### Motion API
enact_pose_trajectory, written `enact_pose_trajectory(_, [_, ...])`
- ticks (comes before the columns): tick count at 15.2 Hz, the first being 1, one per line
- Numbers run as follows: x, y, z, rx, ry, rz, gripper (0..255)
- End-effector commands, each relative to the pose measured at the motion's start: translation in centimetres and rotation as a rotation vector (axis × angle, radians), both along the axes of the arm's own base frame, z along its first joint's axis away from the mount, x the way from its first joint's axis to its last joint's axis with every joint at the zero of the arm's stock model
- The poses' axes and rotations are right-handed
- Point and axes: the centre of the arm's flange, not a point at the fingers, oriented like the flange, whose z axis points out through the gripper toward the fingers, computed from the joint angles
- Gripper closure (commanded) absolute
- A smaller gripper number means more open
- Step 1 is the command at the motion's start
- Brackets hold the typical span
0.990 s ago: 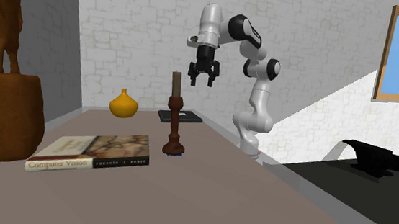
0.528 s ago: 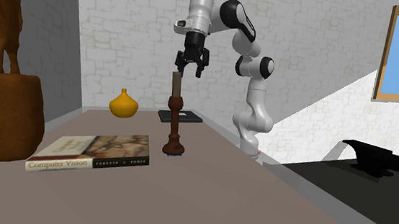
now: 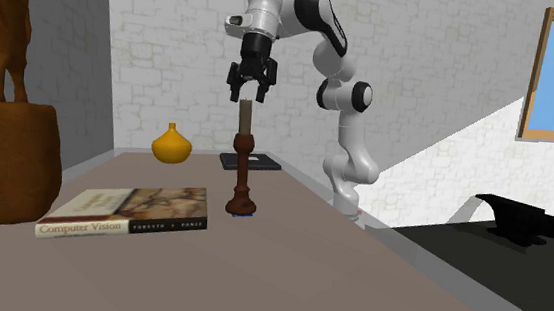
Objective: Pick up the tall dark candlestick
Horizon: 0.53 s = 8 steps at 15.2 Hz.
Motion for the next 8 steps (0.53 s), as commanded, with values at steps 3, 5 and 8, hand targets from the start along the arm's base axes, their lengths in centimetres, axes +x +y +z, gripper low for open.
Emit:
enact_pose_trajectory(3, [0.0, 0.0, -2.0, 0.0, -0.001, 0.0, 0])
enact_pose_trajectory(5, [0.0, 0.0, -2.3, 0.0, -0.001, 0.0, 0])
enact_pose_trajectory(8, [0.0, 0.0, -2.3, 0.0, -0.001, 0.0, 255])
